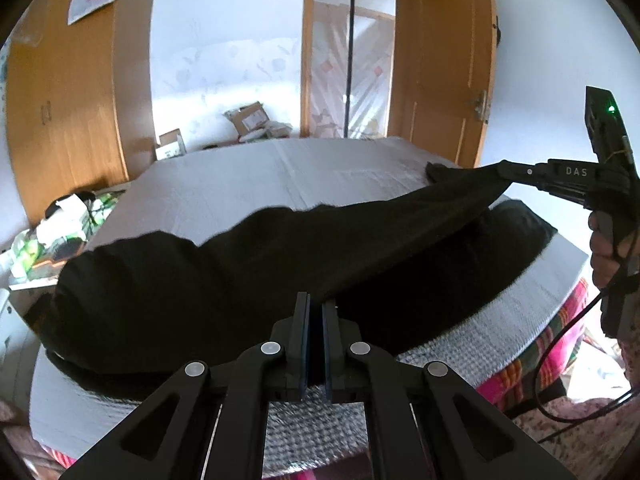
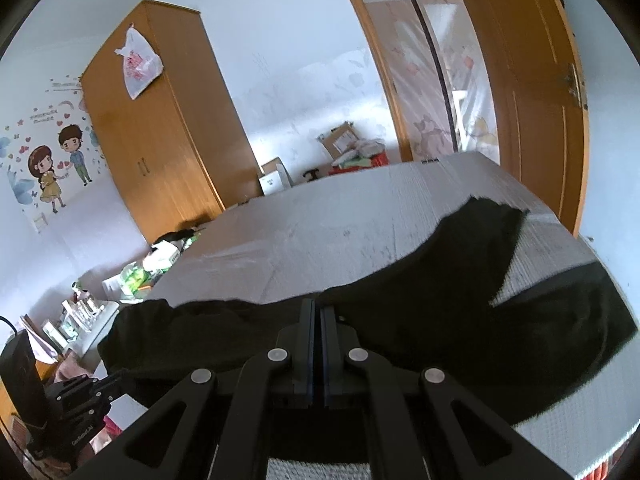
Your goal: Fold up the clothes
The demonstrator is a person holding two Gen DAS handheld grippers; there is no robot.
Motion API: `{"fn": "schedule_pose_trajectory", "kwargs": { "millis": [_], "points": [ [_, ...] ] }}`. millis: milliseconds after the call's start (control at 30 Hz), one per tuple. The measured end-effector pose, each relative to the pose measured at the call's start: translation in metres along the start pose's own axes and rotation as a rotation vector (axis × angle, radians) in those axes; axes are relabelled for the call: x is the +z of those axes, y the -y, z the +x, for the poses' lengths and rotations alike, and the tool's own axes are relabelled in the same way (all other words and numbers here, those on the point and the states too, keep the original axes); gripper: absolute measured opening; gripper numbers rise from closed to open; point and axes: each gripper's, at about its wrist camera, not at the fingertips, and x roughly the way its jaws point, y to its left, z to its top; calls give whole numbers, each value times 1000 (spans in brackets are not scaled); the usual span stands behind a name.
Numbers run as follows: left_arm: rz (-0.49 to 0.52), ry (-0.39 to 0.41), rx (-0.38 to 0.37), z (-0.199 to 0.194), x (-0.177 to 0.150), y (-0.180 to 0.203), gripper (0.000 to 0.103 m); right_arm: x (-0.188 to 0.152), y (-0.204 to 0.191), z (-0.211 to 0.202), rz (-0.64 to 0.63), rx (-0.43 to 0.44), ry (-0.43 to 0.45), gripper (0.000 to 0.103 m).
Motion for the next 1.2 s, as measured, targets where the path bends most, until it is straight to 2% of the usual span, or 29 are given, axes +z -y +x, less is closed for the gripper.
{"fn": "schedule_pose_trajectory", "kwargs": {
  "millis": [400,700,1067,1200],
  "points": [
    [19,-90,-29,18,-18,6,5,-45,33,16,55,-57,-113,2],
    [21,-149,-15,32,-28,7,5,-64,43,30,49,-82,-168,2],
    [-21,-165,-38,31,-28,4,7,-72,41,37,7,-96,-196,3],
    [-48,-130,-63,21,-20,4,13,-69,43,33,-2,-79,-195,3]
  ]
}}
